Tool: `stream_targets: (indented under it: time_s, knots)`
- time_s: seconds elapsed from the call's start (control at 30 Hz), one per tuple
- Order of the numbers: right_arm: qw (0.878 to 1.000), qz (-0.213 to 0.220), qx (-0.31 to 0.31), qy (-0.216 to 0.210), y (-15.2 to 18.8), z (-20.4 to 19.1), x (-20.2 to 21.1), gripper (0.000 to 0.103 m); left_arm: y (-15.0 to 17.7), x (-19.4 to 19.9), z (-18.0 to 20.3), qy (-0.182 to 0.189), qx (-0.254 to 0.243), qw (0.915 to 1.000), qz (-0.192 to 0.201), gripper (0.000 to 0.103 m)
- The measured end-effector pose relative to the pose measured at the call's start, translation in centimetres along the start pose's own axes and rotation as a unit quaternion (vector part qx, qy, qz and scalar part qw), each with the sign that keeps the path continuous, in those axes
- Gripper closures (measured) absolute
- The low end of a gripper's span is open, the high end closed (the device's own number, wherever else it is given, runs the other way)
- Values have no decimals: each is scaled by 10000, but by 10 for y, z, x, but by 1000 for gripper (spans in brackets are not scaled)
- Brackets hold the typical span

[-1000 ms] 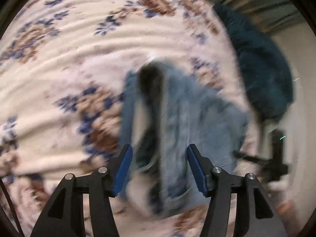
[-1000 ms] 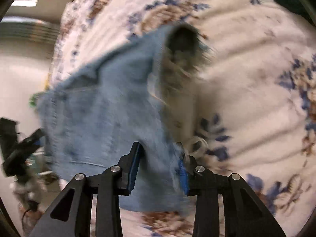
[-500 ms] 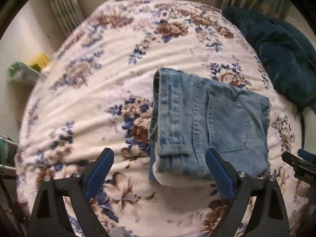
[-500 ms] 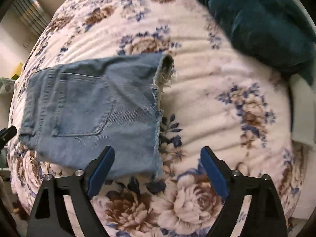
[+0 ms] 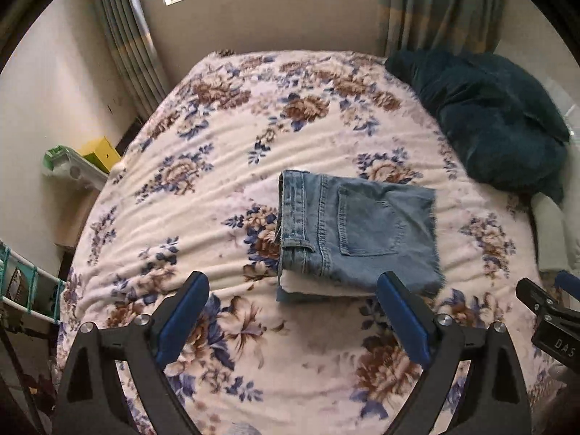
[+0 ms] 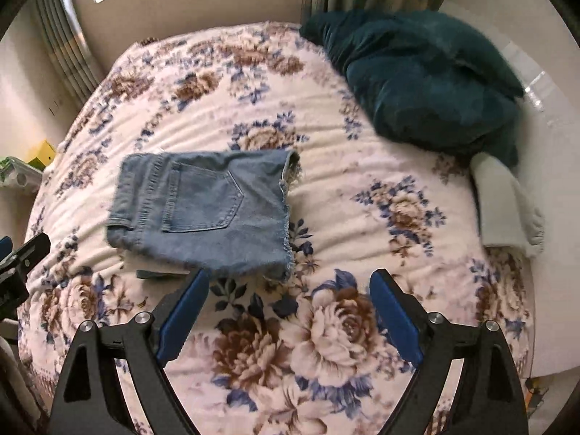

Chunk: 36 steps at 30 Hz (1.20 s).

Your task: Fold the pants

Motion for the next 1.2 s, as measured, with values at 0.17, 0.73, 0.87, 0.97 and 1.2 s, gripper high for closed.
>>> stream_targets:
  time_s: [0.17,0.73,0.87,0.97,1.2]
  knots:
    - [9991,409,-1,63,43,-6,85,10,37,73,-11,63,33,9997,242,8]
    - [9884,1518,1,-46,249,-23,356,10,187,294,-48,179,-130,9946,1017,8]
    - [9864,1638,35,-108,293,-19,405,9,210,334,-48,171,-154,9925,1202,8]
    - [9848,1724,102,-160,318,-15,435,9,223,364,-46,96,-187,9902,1379,8]
    - [9771,2116,137,-189,356,2,495,9,249,402,-46,122,-75,9873,1581,8]
Point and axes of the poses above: each gripper's, at about its wrist camera, not at the fingertips, and x roughly against the way its jaws point, z to its right, y to its underside, the point moved 10 cm from there along -x, roughly the way its jaws point, and after that the axes turned 14 degrees about -z, right-handed, at the moved point
